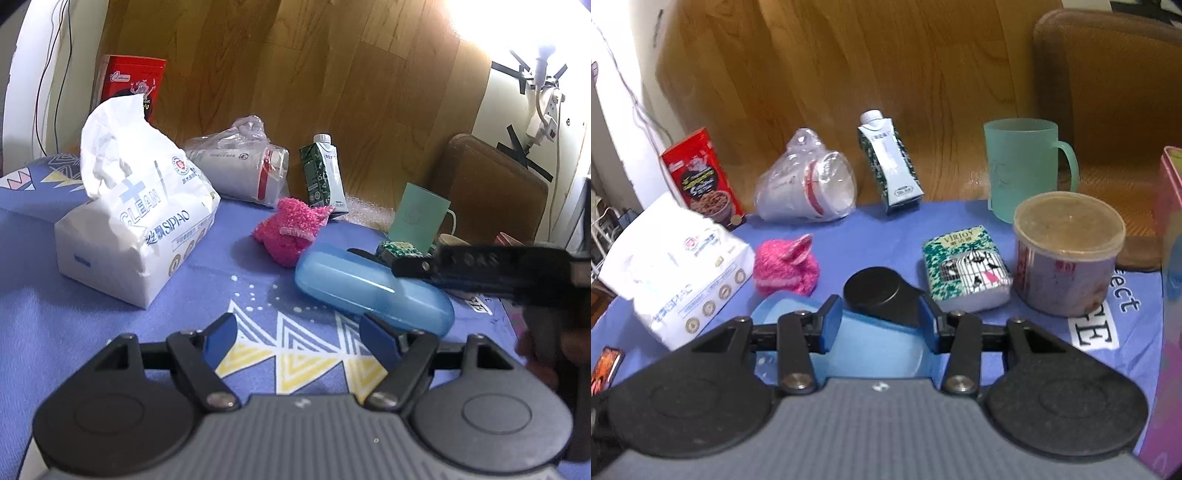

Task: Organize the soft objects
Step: 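Move the right tool toward the light-blue glasses case, then close the right gripper on the light-blue glasses case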

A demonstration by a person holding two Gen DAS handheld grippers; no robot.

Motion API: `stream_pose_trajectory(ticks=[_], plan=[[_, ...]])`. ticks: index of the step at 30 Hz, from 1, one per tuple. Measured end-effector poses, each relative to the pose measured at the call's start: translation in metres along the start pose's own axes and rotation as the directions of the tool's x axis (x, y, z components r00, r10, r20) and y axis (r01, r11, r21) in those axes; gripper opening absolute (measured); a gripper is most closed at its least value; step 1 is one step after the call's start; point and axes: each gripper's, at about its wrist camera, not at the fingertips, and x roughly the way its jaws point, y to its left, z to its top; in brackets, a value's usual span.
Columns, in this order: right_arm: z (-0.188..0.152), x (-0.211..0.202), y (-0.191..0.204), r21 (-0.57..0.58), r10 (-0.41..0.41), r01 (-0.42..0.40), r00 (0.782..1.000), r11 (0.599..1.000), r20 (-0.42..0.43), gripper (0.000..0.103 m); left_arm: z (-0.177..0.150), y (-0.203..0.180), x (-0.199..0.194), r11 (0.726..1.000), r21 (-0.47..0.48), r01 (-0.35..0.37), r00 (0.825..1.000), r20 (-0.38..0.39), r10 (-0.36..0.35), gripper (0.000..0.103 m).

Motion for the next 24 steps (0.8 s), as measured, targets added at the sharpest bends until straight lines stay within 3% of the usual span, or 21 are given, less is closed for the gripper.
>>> stream_pose_trajectory(ticks=[2,5,8,14,18,24], plan=[[-0.007,-0.007,0.004,-0.017,0.020,-0.020,1.000,1.000,-0.003,0.048,-0.001,-0.001,-0.001,1.000,-0.006,-0.009,1.000,-0.003,0.009,0.076],[-0.022,-0.018,0.015,-0.057,0.038,-0.038,0.999,0.998,-0.003,0.049,0.000,0.001,0.000,0.999,-0.016,-0.033,0.999,-0.003,0.033,0.090],[-0.034,-0.029,0.026,-0.123,0.018,-0.013,0.999,0.992,0.043,0.049,0.001,0.003,0.001,0.998,-0.025,-0.053,0.999,-0.013,0.053,0.090],[-0.041,-0.047,0.024,-0.106,0.044,-0.028,0.987,0.994,0.155,0.049,0.002,0.008,0.006,0.996,-0.046,-0.075,0.997,-0.035,0.073,0.090],[-0.041,-0.042,0.029,-0.146,0.038,-0.018,0.990,0.989,0.137,0.050,0.001,0.005,0.004,0.995,-0.046,-0.093,0.995,-0.032,0.091,0.090],[-0.037,-0.025,0.025,-0.126,0.047,-0.036,0.995,0.991,0.089,0.067,0.002,0.008,0.004,0.989,-0.068,-0.132,0.991,-0.034,0.129,0.089]])
